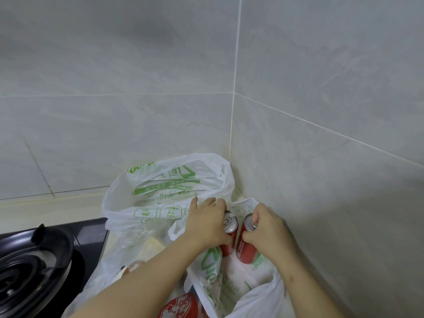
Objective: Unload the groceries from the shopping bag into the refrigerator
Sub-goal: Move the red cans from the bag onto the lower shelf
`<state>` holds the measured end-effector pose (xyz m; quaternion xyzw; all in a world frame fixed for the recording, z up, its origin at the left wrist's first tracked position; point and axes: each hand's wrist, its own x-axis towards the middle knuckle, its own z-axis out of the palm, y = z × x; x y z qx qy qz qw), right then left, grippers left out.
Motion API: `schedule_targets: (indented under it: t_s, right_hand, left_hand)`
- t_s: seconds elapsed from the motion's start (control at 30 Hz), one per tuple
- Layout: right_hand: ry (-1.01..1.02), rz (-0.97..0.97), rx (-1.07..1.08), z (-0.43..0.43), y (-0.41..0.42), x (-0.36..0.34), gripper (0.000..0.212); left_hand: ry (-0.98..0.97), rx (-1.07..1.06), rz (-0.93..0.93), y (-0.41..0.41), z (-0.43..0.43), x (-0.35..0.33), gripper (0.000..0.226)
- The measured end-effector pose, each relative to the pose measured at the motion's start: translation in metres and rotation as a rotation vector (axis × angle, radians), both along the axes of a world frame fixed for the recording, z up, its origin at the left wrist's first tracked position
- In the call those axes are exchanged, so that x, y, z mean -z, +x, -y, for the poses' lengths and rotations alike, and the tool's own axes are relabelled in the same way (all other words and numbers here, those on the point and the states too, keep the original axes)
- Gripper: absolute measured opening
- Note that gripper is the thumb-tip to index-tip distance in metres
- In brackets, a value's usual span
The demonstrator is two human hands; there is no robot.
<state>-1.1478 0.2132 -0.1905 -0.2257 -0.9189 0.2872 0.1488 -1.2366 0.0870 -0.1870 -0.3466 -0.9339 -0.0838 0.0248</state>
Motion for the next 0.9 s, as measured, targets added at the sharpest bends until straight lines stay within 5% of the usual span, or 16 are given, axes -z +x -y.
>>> schedule_targets:
  t_s: [0.33,0.53,0.7,0.9]
  right_hand:
    - [-0.080,0.121,0.000,-0.002,0.013,-0.011,0.039]
    - [-0.124,0.122,-0.045,-0.007,0.010,-0.004,0.063]
    - [-0.072,0.169,-0.098,-0.009,0.010,-0.001,0.043]
    - [-0.053,0.158,-0.095,-0.008,0.012,-0.002,0.050]
  left_hand:
    - [0.040,0.047,0.045,0.013,-0.002,0.004,0.064]
    - [0.025,0.089,0.063,0.007,-0.002,0.006,0.066]
    - [-0.026,0.135,0.092,0.006,0.000,0.009,0.081]
    - [0.022,0.112,0.099,0.007,0.000,0.013,0.074]
